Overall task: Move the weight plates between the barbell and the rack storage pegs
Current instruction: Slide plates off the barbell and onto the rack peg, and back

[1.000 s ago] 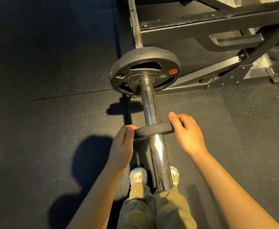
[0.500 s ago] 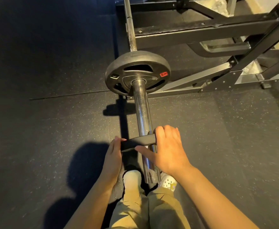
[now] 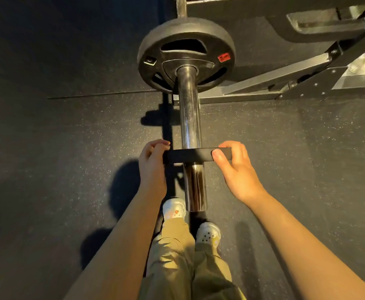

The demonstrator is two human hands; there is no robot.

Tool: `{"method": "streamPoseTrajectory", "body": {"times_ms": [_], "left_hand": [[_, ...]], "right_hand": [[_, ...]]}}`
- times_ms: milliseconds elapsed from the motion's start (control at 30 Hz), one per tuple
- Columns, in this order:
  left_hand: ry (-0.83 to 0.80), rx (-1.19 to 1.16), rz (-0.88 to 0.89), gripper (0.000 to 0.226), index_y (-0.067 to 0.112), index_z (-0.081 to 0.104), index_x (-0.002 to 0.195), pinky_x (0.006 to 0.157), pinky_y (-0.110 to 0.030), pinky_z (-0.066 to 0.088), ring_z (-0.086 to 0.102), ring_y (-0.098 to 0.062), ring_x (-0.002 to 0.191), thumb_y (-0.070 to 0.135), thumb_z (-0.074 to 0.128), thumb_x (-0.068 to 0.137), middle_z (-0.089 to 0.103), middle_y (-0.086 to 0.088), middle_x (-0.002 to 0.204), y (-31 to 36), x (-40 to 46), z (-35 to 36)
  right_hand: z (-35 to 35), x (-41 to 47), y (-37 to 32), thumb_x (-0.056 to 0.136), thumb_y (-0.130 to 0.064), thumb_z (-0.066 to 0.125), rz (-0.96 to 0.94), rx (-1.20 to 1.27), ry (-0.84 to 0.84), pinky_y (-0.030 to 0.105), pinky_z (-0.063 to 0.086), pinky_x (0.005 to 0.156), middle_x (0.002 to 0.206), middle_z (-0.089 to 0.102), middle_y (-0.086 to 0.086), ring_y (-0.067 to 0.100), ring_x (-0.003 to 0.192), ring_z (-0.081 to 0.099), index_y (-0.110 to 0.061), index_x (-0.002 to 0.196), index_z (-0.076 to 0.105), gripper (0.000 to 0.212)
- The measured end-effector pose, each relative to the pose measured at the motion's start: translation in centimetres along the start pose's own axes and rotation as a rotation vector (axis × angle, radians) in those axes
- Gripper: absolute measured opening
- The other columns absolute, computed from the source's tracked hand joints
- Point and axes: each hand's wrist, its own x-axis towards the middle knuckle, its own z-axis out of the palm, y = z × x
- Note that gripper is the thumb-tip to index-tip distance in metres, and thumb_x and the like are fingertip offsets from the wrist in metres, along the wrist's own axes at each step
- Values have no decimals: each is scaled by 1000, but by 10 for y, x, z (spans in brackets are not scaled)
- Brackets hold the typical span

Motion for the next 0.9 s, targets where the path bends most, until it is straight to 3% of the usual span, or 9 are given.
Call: {"method": "streamPoseTrajectory", "body": {"times_ms": [167, 300, 333, 400, 467, 567, 700, 800, 900], "left_hand": [[20, -94, -125, 14, 15, 59, 89, 80, -31, 48, 55, -22, 94, 11, 46, 91, 59, -3, 96, -13, 16, -13], [131, -23, -154, 19, 16, 62, 98, 69, -26, 47, 56, -16, 81, 18, 45, 92, 59, 0, 87, -17, 22, -11], [169, 68, -122, 22, 17, 63, 104, 68, -26, 45, 55, -15, 81, 20, 44, 93, 59, 0, 90, -13, 24, -10], [250, 236, -21, 22, 24, 61, 112, 85, -32, 46, 53, -16, 102, 27, 51, 92, 56, 0, 113, -6, 22, -5], [279, 304, 75, 26, 36, 57, 109, 98, -39, 40, 40, -16, 122, 31, 63, 85, 40, 4, 135, 0, 9, 12], [309, 269, 234, 34, 42, 57, 100, 103, -42, 42, 35, -14, 130, 19, 69, 78, 32, 8, 139, -7, -13, 35], [293, 30, 221, 38, 39, 63, 89, 97, -36, 49, 46, -15, 124, 3, 63, 79, 43, 12, 130, -9, -9, 31], [193, -183, 39, 31, 23, 61, 100, 65, -22, 53, 57, -19, 96, -2, 55, 84, 50, -6, 126, -9, 3, 13], [139, -265, -98, 25, 21, 58, 103, 74, -34, 52, 54, -18, 80, 2, 48, 90, 53, -8, 104, -17, 17, -6]], "right_hand": [[16, -14, -14, 75, -83, 35, -315, -398, 169, 31, 38, 95, 115, 45, 2, 21, 113, 40, -8, 124, 44, 90], [20, -14, -12, 75, -57, 59, -382, -533, 213, 40, 44, 86, 101, 47, 6, 27, 97, 44, -10, 112, 46, 62], [21, -13, -10, 76, -48, 65, -397, -522, 236, 40, 45, 84, 99, 48, 7, 27, 95, 44, -11, 112, 45, 55], [22, -11, -7, 75, -30, 73, -398, -522, 261, 39, 45, 84, 100, 49, 8, 27, 95, 45, -13, 112, 43, 51], [22, -9, -5, 73, -20, 75, -377, -546, 250, 36, 43, 87, 103, 49, 7, 26, 97, 44, -16, 113, 40, 53], [16, -10, -2, 70, -12, 74, -412, -500, 178, 32, 39, 87, 106, 47, 3, 23, 101, 42, -20, 115, 39, 57], [-11, -10, 9, 83, -15, 69, -403, -318, 35, 24, 34, 89, 122, 43, -5, 13, 114, 42, -25, 126, 46, 49], [-30, 0, 32, 89, -26, 64, -232, -382, 33, 25, 33, 89, 132, 41, -2, 18, 119, 43, -23, 131, 45, 46], [-34, 10, 36, 94, -29, 57, -202, -420, -40, 28, 35, 89, 131, 48, 0, 23, 119, 46, -21, 134, 42, 44]]}}
